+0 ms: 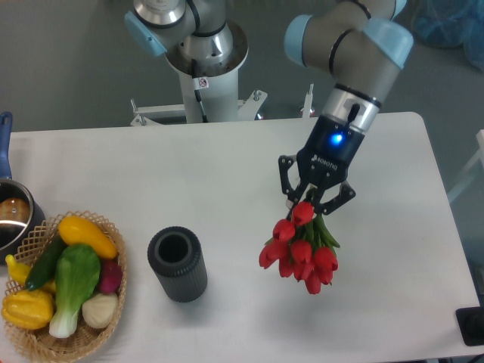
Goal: Place the flowers on the table
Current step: 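Lower the held red tulip bunch toward the table beside the black vase, then lay the tulips flat on the table surface with the gripper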
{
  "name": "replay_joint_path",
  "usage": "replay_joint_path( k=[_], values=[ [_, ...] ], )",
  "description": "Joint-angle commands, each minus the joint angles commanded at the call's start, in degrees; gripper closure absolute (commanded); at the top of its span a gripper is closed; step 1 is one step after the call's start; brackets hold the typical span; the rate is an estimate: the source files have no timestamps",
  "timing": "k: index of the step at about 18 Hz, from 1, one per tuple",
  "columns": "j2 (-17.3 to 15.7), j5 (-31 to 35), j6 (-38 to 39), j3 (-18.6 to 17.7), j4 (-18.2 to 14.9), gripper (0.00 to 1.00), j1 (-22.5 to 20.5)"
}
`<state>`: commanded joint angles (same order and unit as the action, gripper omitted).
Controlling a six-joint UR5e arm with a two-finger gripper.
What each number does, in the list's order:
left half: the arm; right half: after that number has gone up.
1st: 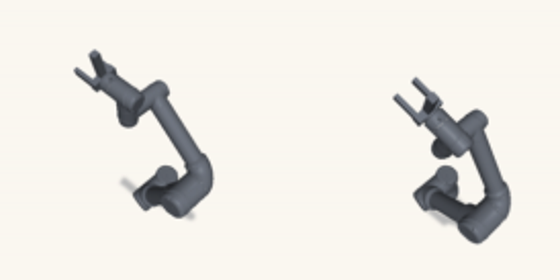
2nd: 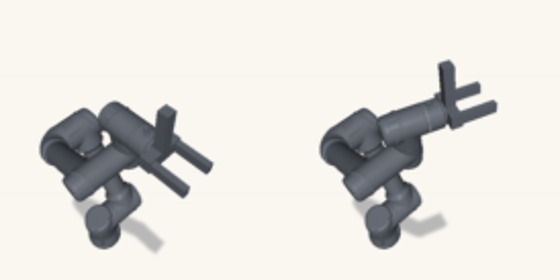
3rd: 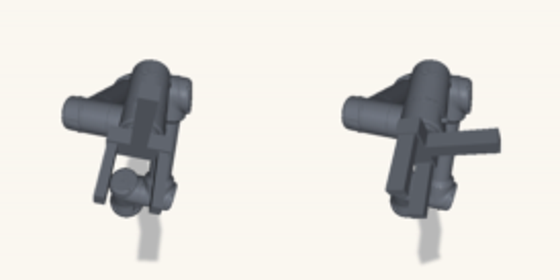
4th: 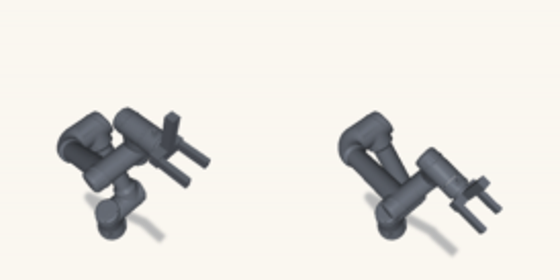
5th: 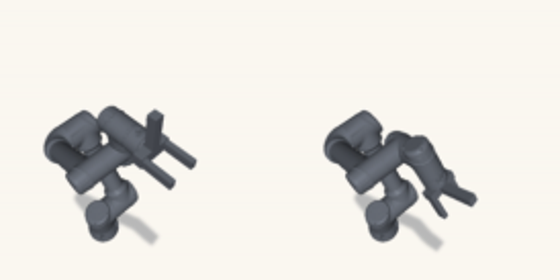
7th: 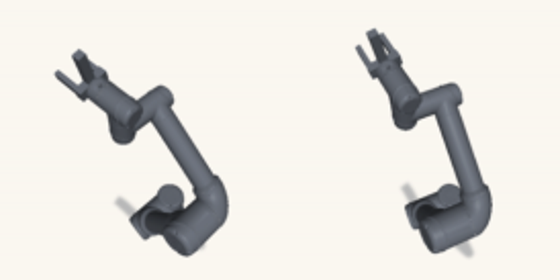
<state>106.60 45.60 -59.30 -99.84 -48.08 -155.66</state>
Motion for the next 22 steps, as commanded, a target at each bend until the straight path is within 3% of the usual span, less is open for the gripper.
replay_joint_path(
  k=[7, 22],
  values=[
    [4.66, 6.25, -4.15, 0.87, 0.09, 0.72, 4.05],
    [8.09, 6.52, -10.04, 0.61, 0.09, 0.65, 4.23]
  ],
)
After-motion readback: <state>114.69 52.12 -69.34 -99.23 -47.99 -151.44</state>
